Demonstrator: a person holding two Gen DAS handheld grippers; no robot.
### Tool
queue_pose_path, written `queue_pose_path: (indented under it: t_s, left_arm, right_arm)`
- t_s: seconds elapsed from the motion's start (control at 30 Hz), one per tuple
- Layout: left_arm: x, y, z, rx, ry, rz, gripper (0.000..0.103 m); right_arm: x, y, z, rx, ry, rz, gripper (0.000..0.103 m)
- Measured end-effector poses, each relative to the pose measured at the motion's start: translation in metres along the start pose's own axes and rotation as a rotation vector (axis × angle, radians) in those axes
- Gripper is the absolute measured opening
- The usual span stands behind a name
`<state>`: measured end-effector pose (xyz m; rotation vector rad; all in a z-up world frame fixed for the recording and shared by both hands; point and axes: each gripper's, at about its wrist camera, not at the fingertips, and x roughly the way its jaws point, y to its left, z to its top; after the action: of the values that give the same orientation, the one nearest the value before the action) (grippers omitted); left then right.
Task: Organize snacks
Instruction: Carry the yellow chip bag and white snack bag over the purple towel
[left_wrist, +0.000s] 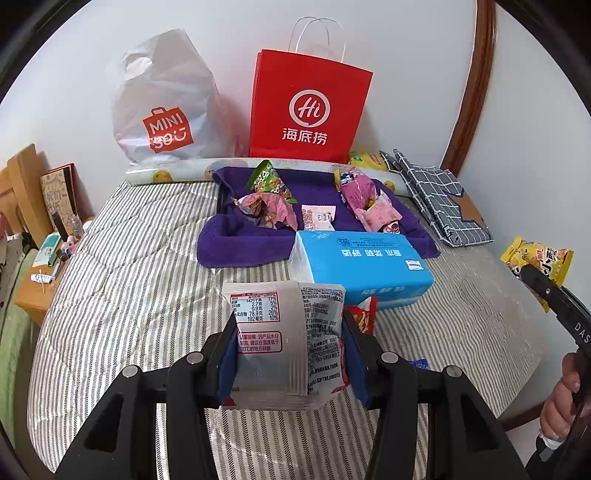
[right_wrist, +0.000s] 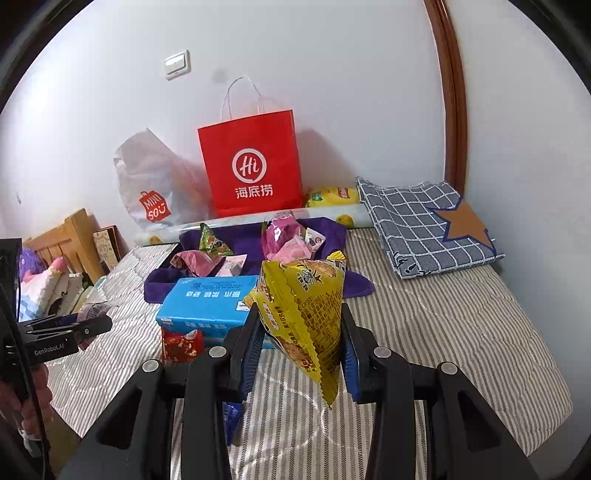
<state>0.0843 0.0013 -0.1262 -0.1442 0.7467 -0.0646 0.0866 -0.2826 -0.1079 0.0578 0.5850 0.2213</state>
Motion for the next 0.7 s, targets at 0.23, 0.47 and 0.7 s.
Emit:
queue_pose_path:
  t_s: [0.23, 0.47, 0.7]
  left_arm:
    - [-0.001, -0.004, 0.002, 0.002, -0.005, -0.011, 0.047]
    - [0.0, -0.011, 0.012, 0.018, -0.027, -0.013, 0.047]
    - [0.003, -0.014, 0.035, 0.025, -0.063, -0.022, 0.047]
  right_arm:
    - [0.002, 0.005, 0.003, -0.002, 0.007, -0.01, 0.038]
    - [0.014, 0.01, 0.016, 0.001, 0.025, -0.037, 0.038]
    - [0.031, 0.019, 0.035, -0.024, 0.011, -0.041, 0.038]
